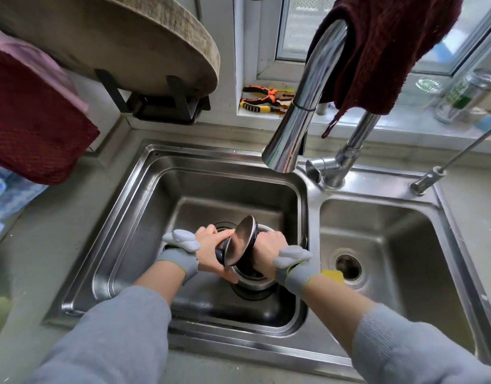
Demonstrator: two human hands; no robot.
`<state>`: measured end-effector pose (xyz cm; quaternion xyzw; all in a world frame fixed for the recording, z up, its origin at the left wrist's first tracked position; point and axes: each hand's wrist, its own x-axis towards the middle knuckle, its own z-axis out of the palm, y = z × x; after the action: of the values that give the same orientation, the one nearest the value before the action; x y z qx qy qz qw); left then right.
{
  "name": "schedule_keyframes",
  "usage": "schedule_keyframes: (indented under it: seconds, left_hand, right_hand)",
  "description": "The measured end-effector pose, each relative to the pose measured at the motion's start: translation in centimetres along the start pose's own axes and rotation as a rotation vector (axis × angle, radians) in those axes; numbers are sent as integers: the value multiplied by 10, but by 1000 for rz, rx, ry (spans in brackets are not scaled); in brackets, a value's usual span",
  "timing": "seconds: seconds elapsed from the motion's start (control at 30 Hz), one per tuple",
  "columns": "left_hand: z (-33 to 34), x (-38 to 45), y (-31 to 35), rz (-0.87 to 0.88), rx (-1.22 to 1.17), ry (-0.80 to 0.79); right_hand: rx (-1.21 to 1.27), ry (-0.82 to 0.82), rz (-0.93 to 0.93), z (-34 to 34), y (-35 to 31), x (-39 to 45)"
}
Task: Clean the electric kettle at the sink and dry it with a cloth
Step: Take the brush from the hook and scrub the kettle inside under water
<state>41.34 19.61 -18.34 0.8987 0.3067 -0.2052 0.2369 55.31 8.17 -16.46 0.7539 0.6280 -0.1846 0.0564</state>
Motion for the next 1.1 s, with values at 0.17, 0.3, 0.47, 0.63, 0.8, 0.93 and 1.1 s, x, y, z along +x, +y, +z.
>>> schedule_keyframes:
  seconds: [0.17,0.3,0.47,0.63,0.8,0.93,1.1]
  left_hand:
    - [-3,4,-5,6,10,-38]
    - [-15,11,-8,14,105,-48]
    - [-2,-4,-5,-45,-195,21]
    - [45,-14,28,-95,-642,362]
    - [34,-5,25,-21,-712,440]
    - [22,0,10,0,-628,407]
    - [18,8,4,17,-569,329]
  right_hand:
    - [-172,-29,32,-5,26,-9]
    - [-44,-12,58,8,24,-15]
    - [-33,68,91,23,21,-22]
    - [-18,95,32,29,13,-9]
    - [4,76,65,31,10,7]
    - [5,-28,33,27,-2,10]
    - [-31,102,97,27,11,17]
